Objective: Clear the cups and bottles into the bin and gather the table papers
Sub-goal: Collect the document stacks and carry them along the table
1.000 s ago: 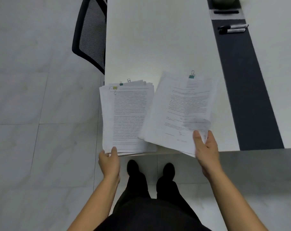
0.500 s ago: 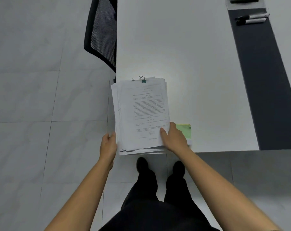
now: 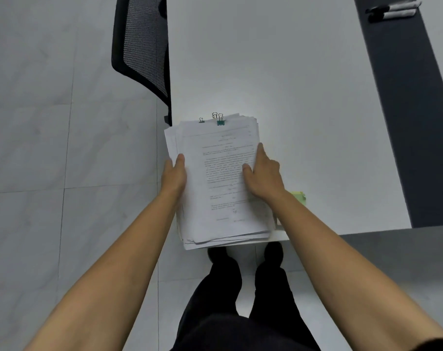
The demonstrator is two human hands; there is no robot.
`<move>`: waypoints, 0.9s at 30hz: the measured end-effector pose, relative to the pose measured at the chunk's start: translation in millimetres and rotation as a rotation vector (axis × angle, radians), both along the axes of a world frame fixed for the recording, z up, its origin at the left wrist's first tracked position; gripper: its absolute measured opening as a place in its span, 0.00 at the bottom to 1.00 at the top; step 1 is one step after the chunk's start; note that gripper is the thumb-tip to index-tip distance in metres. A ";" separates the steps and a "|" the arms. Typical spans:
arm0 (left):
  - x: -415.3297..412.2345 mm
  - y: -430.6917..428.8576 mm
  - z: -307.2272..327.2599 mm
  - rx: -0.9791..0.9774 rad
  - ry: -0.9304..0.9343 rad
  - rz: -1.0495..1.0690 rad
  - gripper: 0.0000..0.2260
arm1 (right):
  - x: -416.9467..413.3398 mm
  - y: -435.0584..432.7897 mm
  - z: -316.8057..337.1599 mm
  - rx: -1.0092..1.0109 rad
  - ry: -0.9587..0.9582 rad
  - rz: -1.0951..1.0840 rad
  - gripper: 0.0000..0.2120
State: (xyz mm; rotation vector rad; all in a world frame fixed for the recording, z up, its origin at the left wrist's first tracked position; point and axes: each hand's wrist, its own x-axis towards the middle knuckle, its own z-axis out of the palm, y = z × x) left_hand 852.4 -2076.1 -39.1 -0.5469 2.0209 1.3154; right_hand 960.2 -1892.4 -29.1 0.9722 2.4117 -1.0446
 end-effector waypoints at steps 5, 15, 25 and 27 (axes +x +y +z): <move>-7.0 1.7 8.6 0.094 -0.056 -0.098 0.22 | 6.0 -9.5 -5.4 0.036 -0.016 0.097 0.34; 61.7 -26.0 21.5 0.005 -0.003 0.028 0.29 | 46.8 -29.2 10.1 -0.200 0.003 -0.181 0.35; 88.9 -24.7 19.8 0.051 0.010 -0.124 0.29 | 73.4 -52.1 4.7 -0.157 0.028 -0.198 0.40; 89.1 -26.5 16.9 0.019 0.023 -0.195 0.29 | 76.1 -46.4 4.4 -0.163 0.031 -0.167 0.39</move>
